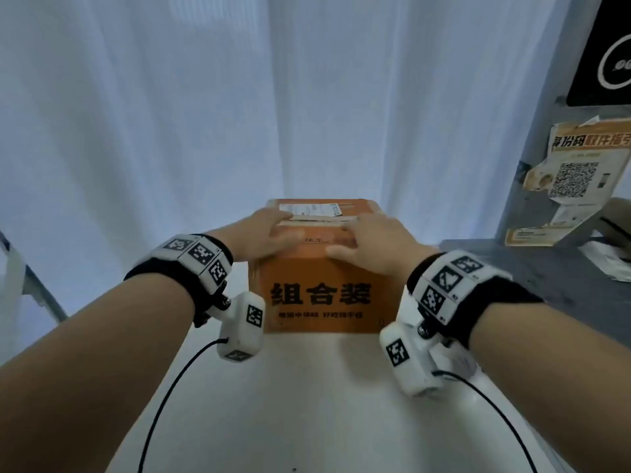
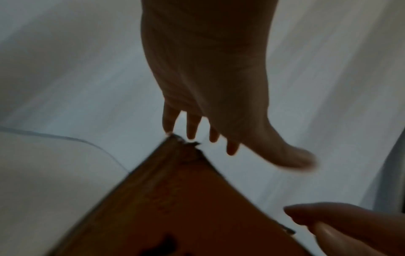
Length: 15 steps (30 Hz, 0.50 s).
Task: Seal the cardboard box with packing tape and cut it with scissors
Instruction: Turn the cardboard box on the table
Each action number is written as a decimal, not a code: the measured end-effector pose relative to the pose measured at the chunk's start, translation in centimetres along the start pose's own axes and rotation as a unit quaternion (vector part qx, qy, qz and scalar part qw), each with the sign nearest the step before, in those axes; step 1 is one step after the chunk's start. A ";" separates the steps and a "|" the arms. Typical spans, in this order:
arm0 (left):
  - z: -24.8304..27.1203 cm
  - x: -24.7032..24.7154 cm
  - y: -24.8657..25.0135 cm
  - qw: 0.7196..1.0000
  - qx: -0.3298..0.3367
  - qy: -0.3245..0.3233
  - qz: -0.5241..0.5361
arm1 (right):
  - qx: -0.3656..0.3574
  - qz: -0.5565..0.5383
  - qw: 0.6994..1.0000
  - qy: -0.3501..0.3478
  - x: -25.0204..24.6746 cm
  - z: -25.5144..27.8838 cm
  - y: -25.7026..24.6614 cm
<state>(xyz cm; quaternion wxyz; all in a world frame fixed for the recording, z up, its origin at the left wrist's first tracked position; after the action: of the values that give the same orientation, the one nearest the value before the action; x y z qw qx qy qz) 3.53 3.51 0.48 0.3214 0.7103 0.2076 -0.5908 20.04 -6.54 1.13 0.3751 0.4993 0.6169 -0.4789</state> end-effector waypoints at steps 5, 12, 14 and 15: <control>2.2 2.4 -1.3 0.994 -0.014 -0.061 -0.091 | 0.028 0.000 0.999 -0.043 2.6 2.1 0.5; 3.8 1.3 -0.1 0.996 0.000 -0.045 -0.073 | 0.055 -0.015 0.998 -0.017 2.2 2.8 1.8; 4.3 1.1 0.3 0.995 0.019 -0.047 -0.082 | 0.067 0.001 0.998 0.007 1.6 3.3 2.3; 4.4 1.0 0.6 0.995 0.030 -0.045 -0.086 | 0.073 0.010 0.997 0.017 1.4 3.5 2.5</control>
<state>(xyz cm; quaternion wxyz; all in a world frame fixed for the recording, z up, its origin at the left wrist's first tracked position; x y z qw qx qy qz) 0.99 -0.10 -0.81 0.2571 0.6716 0.2357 -0.6537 22.11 -9.42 -1.67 0.3319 0.5392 0.5816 -0.5107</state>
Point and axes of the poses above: each hand's wrist, its own z-axis away from the middle knuckle, its own x-axis out of the palm, y = z × x, the point moved 5 cm from there along -z, towards the middle knuckle, and after that the axes turned 10 degrees about -z, right-handed, at the moved point
